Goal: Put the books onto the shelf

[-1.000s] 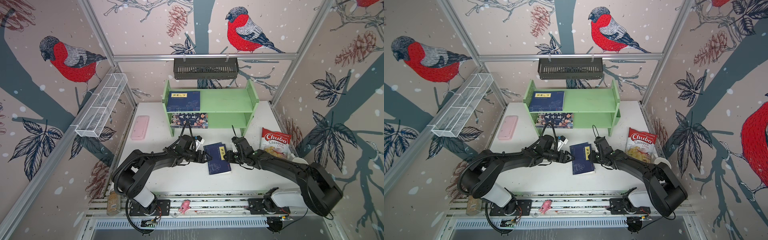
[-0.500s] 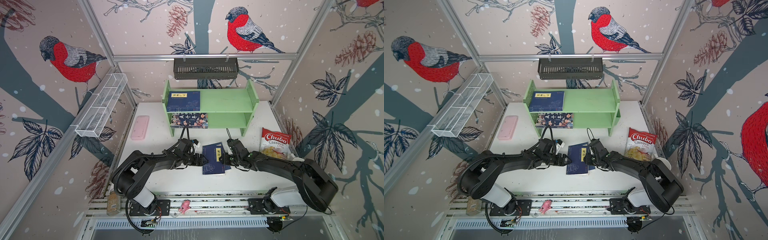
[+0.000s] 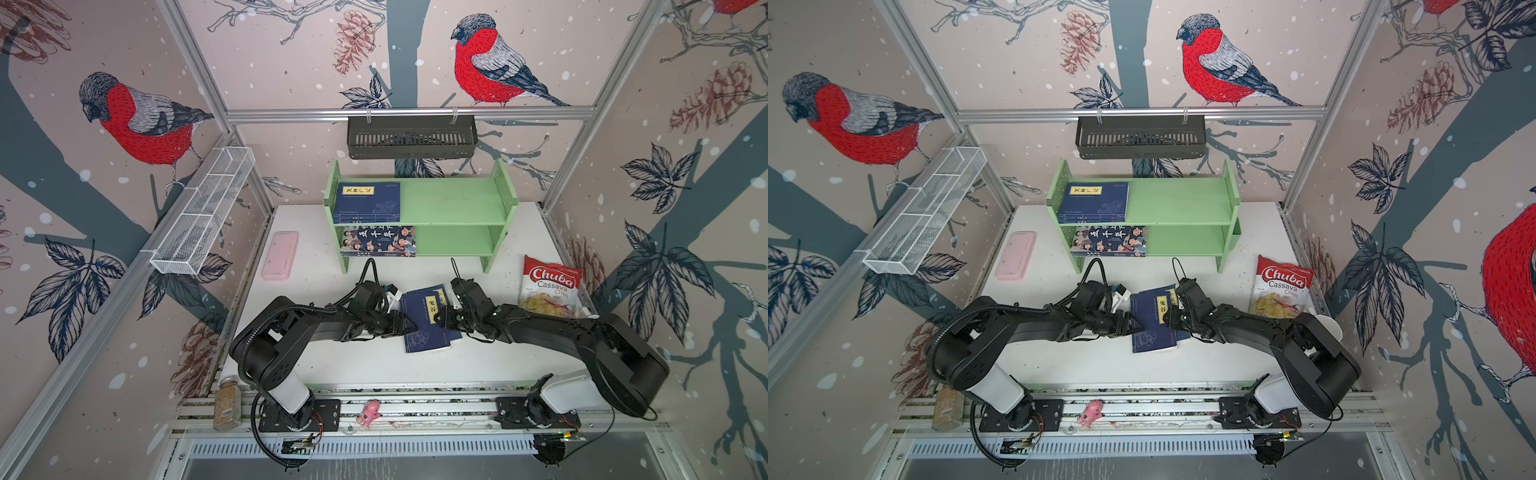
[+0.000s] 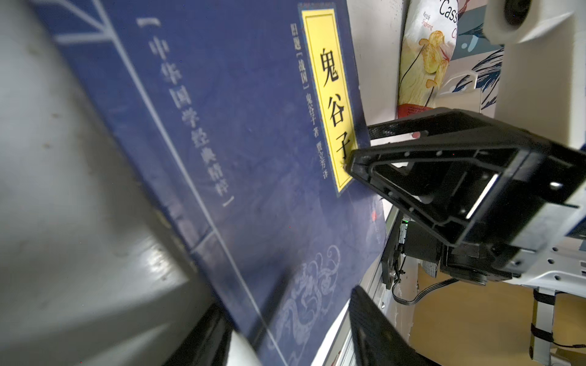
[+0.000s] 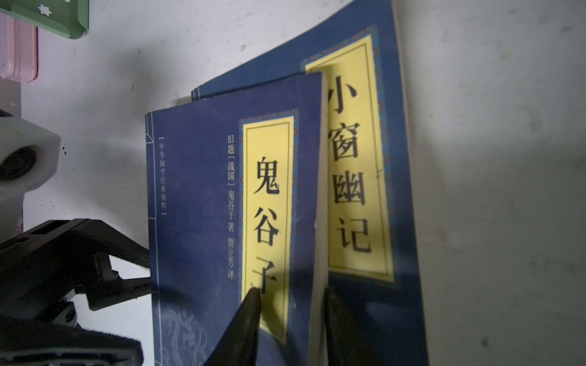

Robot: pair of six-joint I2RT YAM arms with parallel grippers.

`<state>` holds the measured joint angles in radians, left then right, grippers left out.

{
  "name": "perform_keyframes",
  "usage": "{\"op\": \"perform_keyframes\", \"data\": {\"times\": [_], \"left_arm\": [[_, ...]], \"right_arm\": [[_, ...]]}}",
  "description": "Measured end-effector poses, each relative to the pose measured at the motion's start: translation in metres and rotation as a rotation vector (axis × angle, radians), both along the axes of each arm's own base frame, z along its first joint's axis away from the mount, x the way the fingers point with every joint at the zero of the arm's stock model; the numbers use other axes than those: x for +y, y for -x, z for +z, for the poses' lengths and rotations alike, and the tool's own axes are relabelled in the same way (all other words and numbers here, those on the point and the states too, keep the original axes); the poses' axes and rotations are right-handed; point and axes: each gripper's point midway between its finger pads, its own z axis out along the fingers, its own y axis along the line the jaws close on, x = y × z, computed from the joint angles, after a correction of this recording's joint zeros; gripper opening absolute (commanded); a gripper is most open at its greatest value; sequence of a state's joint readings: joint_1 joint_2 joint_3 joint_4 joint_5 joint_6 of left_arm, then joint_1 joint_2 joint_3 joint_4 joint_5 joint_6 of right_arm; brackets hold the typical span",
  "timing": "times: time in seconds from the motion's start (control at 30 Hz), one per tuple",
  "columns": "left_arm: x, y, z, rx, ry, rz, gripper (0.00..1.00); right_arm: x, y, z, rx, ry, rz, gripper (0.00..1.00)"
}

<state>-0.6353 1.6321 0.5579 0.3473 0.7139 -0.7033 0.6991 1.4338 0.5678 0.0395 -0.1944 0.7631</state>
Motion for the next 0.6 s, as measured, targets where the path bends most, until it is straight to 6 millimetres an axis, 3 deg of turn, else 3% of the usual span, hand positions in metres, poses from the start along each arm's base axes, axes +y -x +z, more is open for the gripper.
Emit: {"op": "perform_keyframes", "data": {"times": [0.3, 0.6], "left_arm": [[0.002, -0.009, 0.017, -0.002, 0.046, 0.029, 0.42], [0.006, -0.009, 0.019, 0.024, 0.061, 0.057, 0.02]], "right_arm": [[0.005, 0.006, 0.002, 0.019, -0.046, 0.014, 0.36], [0.012, 0.011, 0.006, 0.025, -0.082, 0.039, 0.40]]}}
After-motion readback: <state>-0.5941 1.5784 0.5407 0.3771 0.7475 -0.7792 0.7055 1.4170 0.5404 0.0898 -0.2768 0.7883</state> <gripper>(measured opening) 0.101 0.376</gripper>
